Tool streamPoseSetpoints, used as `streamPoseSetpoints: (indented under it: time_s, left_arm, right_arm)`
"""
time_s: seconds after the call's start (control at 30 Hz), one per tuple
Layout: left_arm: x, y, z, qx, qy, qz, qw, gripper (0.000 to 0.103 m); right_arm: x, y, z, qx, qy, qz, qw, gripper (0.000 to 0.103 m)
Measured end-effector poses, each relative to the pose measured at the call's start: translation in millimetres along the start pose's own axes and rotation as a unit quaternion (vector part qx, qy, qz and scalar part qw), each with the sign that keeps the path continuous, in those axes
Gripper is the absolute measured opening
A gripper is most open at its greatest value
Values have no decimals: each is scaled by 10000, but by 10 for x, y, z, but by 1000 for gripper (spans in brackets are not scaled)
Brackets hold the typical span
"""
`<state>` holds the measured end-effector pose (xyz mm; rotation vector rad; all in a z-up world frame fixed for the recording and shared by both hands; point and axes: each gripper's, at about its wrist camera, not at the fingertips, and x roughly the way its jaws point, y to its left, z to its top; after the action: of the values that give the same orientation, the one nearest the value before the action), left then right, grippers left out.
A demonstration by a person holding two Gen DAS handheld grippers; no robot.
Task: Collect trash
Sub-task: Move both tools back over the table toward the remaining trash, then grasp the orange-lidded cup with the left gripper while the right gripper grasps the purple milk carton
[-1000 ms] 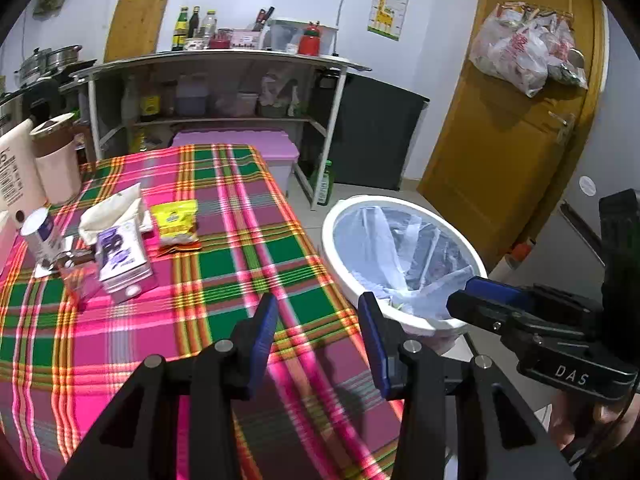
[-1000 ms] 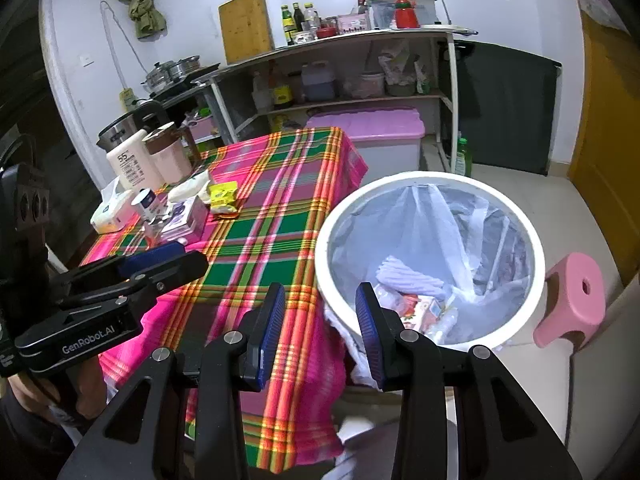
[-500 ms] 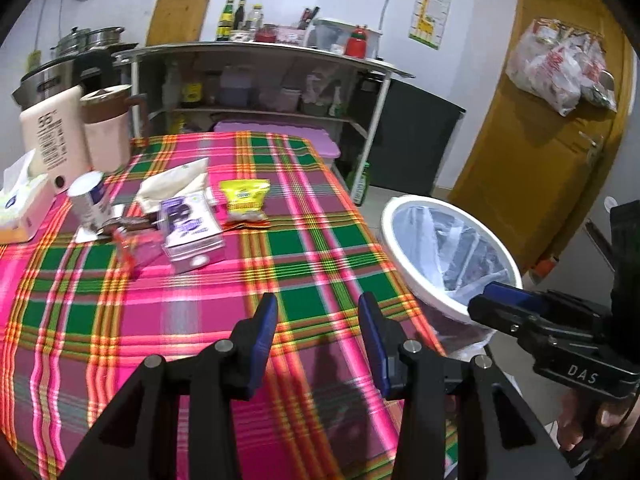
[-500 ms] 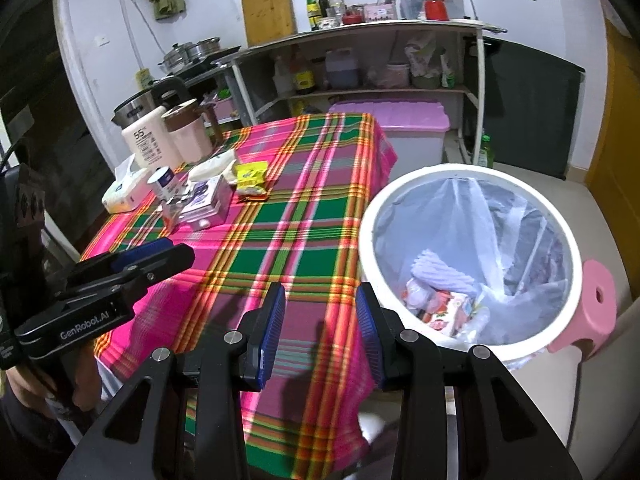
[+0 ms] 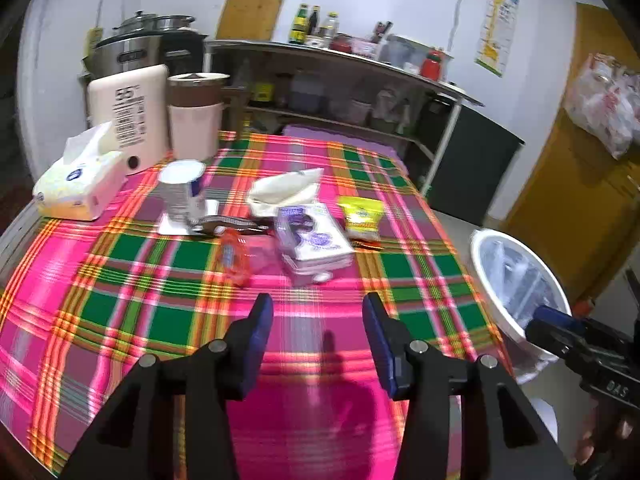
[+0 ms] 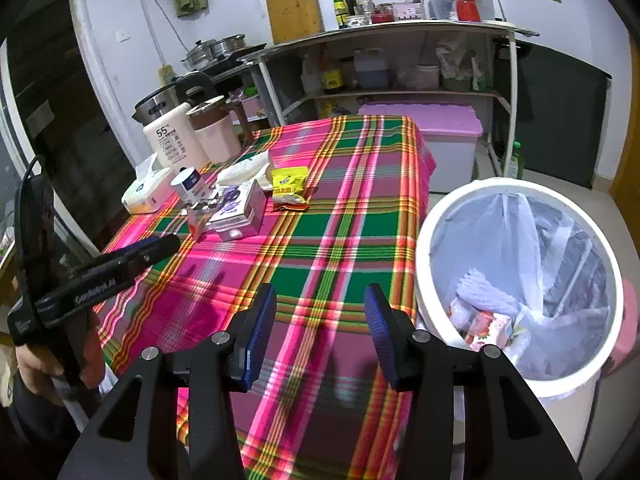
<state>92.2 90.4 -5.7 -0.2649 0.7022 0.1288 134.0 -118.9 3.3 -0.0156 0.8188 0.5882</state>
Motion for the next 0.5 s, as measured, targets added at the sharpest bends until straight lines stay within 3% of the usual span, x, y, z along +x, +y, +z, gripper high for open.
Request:
streamPoseSetpoints:
  time_s: [0.23, 0.5]
  left_arm:
    - [142, 303, 93, -247, 26, 223, 9994, 52]
    - [438, 471, 178, -282, 229, 223, 9991, 55]
  right_arm:
    - [126, 44, 49, -87, 76, 55, 9999, 47]
    - [288, 79, 156, -96, 96, 153, 9998, 47]
